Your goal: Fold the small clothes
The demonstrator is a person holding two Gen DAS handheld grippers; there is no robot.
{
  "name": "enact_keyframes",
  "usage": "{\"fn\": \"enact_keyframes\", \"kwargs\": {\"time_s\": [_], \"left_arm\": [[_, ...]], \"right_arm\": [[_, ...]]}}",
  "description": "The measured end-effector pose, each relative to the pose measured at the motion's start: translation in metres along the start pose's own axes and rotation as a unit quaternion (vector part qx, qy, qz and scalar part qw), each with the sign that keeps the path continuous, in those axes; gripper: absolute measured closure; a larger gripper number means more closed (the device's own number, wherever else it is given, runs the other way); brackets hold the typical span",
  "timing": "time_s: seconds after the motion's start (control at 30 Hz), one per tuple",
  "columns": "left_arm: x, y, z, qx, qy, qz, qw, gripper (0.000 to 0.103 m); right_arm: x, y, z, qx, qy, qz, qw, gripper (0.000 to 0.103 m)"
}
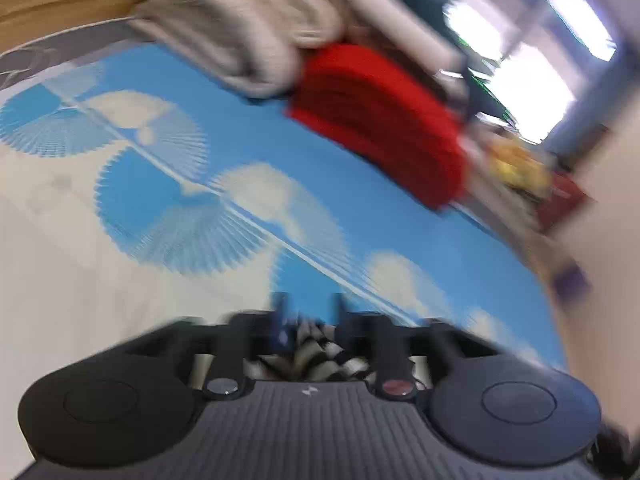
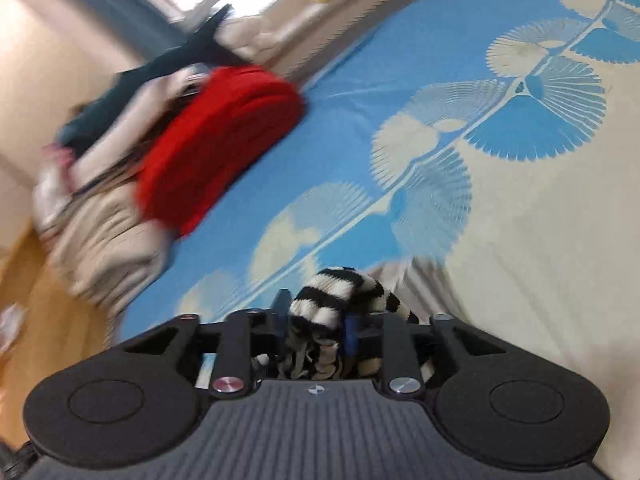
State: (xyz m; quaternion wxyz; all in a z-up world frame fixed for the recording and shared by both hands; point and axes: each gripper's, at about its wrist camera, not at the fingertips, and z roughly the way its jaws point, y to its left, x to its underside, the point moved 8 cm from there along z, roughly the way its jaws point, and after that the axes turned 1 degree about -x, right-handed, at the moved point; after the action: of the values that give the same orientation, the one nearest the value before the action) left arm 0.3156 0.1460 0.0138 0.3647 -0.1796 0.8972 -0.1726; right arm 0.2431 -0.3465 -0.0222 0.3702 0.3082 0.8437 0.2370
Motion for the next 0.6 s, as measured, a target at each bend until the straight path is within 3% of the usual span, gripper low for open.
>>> {"fn": "enact_keyframes", "kwargs": {"time_s": [0.03,0.07,0.13,0.23,0.37,0.5,0.6], "left_arm": [[-0.008,0.008,0.016,-0.023,-0.003,-0.023,0.9995,0.037],[-0.013,0.016,0.026,-0.022,-0.005,-0.041,0.9989,0.028],[-0.011,0.027,0.03,0.006,0.001,-0.06,0.9982,0.018],[0.007,0.04,0.022,0.008,-0.01,-0.036,0.9993,0.017],[0.042,0.045,0.035,0.007,0.01,0.025,0.9996,0.017],[0.066,0.034,0.062,0.028,0.051,0.106,0.9926,0.017],[0.074,0.036,0.083,0.024,0.073,0.106,0.9914,0.017]], "right_arm": [[-0.004,-0.008,0.017,0.037,-0.01,0.006,0.999,0.05],[-0.004,-0.015,0.026,0.053,-0.021,0.011,0.998,0.048],[0.005,-0.025,0.03,0.023,-0.027,0.011,0.999,0.033],[0.025,-0.039,0.027,-0.014,-0.019,-0.009,1.0,0.031],[0.02,-0.036,0.038,0.018,-0.028,-0.103,0.994,0.03],[0.021,-0.037,0.059,0.064,-0.027,-0.18,0.981,0.029],[0.027,-0.036,0.083,0.085,-0.016,-0.227,0.97,0.029]]}}
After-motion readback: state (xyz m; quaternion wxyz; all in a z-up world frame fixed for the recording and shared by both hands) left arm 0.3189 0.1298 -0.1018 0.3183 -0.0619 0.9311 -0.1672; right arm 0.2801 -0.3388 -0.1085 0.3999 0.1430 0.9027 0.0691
